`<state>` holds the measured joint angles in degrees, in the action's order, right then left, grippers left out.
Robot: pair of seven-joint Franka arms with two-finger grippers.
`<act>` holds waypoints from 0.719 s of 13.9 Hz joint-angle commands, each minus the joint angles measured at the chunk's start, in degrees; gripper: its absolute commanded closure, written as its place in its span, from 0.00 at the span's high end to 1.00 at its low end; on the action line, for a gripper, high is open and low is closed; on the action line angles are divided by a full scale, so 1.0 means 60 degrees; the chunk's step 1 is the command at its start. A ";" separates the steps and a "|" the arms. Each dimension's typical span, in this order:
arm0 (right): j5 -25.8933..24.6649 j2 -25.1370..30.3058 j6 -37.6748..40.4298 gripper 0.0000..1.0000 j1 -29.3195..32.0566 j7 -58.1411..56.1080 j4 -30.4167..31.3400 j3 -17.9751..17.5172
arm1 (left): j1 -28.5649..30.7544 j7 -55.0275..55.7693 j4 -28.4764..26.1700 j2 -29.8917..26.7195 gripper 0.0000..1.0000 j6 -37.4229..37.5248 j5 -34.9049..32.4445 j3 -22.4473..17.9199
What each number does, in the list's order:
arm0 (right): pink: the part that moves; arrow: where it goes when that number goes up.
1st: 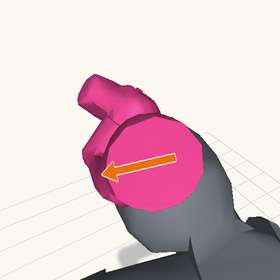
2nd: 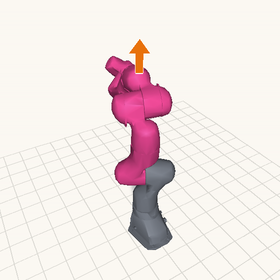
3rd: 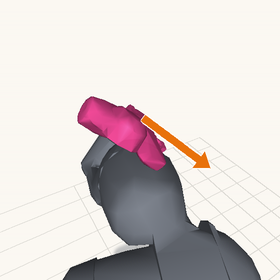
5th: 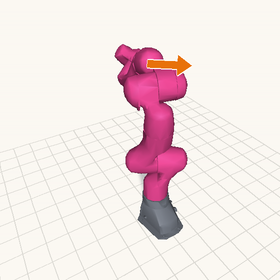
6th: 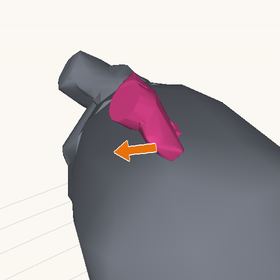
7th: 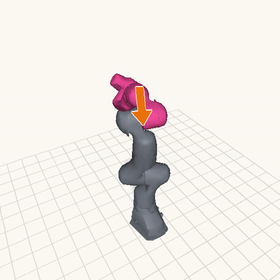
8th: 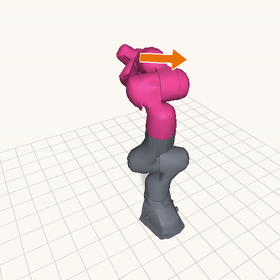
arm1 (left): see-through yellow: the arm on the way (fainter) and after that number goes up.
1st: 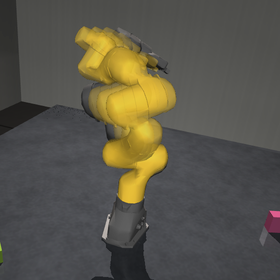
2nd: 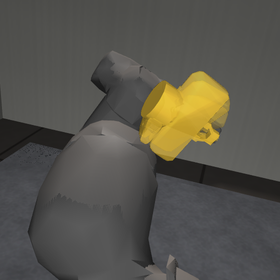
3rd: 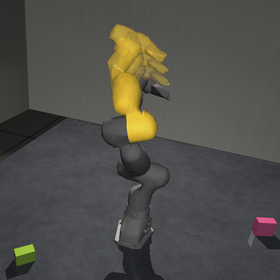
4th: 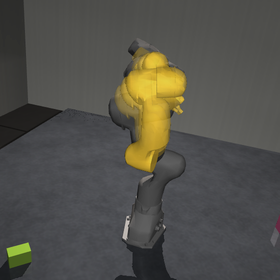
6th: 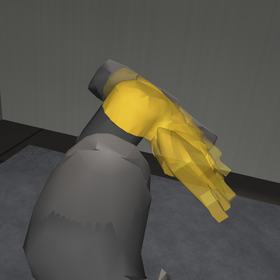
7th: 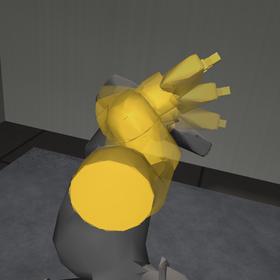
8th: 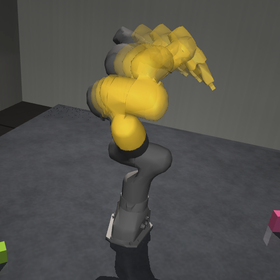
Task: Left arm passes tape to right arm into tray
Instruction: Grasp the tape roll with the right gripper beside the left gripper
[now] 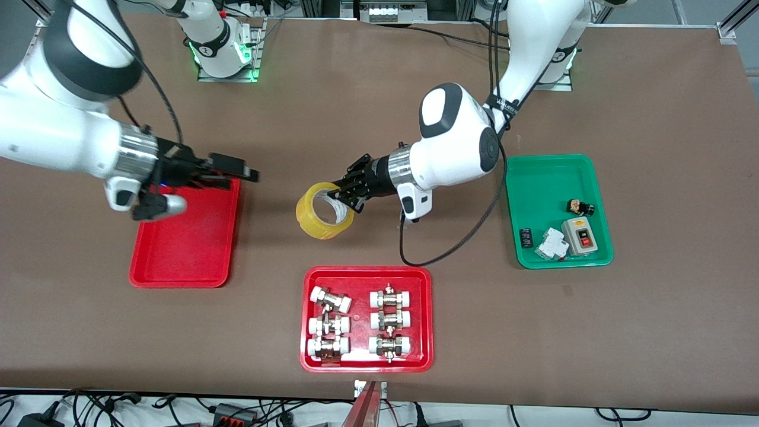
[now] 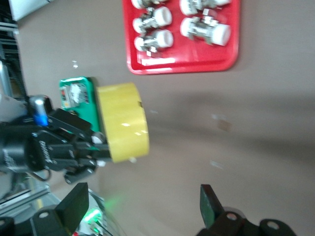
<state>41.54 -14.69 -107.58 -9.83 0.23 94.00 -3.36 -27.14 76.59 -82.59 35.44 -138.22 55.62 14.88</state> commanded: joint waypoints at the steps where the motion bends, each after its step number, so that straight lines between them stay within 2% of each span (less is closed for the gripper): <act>1: 0.0999 -0.0802 -0.0422 1.00 -0.0205 -0.0522 -0.0695 0.0048 | 0.0012 0.0010 0.0406 0.0114 0.02 0.0052 0.0151 -0.0019; 3: 0.1148 -0.1139 -0.1007 1.00 -0.0410 -0.0537 -0.0769 0.0048 | 0.0056 -0.1829 0.0274 0.0085 0.00 0.0126 0.0368 -0.0004; 6: 0.1630 -0.1491 -0.1566 1.00 -0.0777 -0.0566 -0.0813 0.0048 | 0.0158 -0.2028 0.0289 0.0157 0.00 0.0097 0.0370 -0.0018; 10: 0.1647 -0.1712 -0.2240 1.00 -0.1202 -0.0566 -0.0813 0.0048 | 0.0159 -0.1999 0.0347 0.0231 0.00 0.0082 0.0399 -0.0018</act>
<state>50.24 -23.81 -119.78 -15.90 -2.33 90.56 -3.44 -26.34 66.51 -82.11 36.27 -138.15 56.13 14.53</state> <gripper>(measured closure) 0.000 0.784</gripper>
